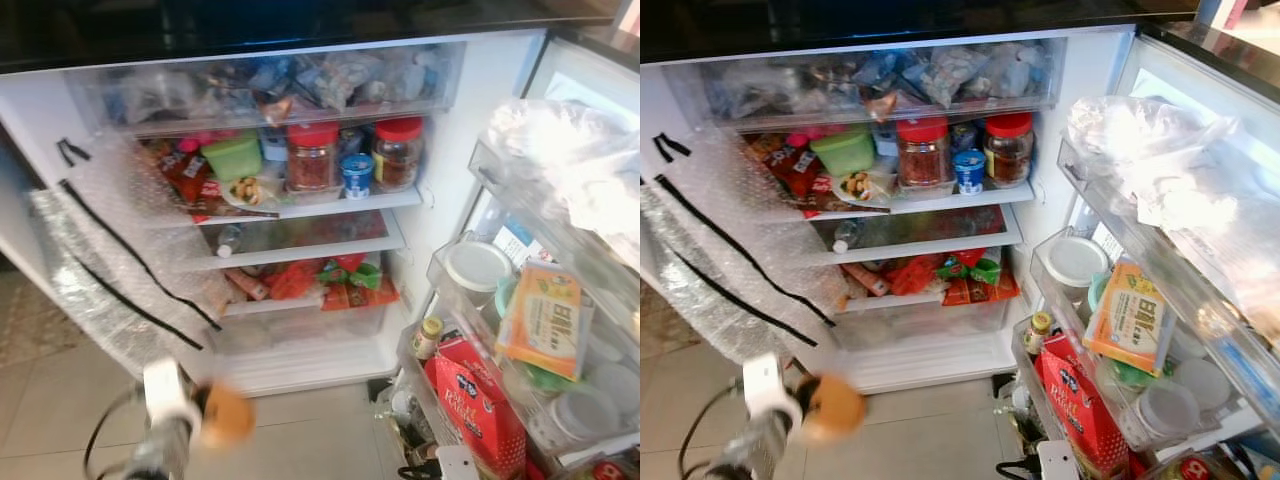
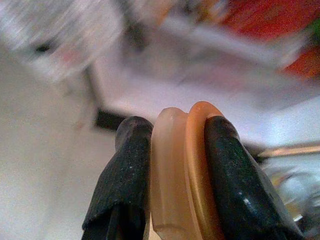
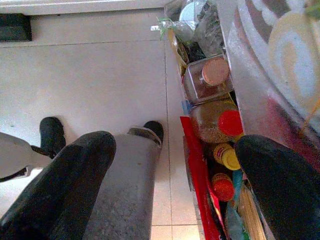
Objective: Restocking fridge
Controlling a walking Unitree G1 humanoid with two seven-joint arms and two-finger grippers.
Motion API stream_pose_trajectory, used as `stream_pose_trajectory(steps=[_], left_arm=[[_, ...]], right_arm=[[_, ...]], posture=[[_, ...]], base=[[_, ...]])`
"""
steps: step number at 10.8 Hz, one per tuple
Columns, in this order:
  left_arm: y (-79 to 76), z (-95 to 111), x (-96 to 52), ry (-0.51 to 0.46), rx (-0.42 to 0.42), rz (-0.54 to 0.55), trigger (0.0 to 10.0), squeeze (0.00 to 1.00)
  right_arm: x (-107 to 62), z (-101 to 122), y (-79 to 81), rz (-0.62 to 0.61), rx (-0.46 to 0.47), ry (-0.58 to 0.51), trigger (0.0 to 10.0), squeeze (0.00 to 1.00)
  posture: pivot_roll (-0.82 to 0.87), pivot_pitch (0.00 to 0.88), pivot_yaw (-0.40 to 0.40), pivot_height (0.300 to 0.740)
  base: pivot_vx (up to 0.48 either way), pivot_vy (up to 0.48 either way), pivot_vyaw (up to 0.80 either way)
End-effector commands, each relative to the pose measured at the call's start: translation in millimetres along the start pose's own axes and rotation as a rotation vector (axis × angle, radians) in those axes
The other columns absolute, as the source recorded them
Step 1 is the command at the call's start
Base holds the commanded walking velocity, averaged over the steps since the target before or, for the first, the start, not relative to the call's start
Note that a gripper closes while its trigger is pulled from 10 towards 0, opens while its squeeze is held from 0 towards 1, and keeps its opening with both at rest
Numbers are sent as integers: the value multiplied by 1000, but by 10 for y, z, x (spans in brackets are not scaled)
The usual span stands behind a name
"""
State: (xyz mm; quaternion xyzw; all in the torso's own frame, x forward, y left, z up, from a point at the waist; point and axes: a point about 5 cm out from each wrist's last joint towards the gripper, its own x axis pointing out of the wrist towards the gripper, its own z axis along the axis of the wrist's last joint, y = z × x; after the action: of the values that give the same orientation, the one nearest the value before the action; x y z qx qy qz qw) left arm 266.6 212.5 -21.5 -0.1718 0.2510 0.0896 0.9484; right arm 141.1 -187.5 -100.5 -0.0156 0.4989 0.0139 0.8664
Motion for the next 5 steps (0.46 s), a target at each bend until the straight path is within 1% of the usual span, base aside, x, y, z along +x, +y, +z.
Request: stream_pose_trajectory(steps=[1,2,3,4,5], left_arm=[[-57,123,27,-68,-53,-49,10000,0],[-248,349,68,-171,-177,-168,10000,0],[-346,413,59,-203,-209,-234,10000,0],[-413,400,35,-219,-229,-262,10000,0],[-515,374,-5,-242,-245,-304,10000,0]], right_arm=[[-8,-37,-3,-5,13,7,10000,0],[-5,-33,10,-3,13,6,10000,0],[-3,-28,23,1,9,6,10000,0],[0,-25,38,6,4,6,10000,0],[6,-13,72,12,1,5,10000,0]], posture=[[-144,64,12,740],[-146,65,14,740],[-144,63,16,740],[-149,64,17,740],[-151,65,16,740]], base=[[0,0,0],[0,0,0],[0,0,0],[0,0,0],[0,0,0]])
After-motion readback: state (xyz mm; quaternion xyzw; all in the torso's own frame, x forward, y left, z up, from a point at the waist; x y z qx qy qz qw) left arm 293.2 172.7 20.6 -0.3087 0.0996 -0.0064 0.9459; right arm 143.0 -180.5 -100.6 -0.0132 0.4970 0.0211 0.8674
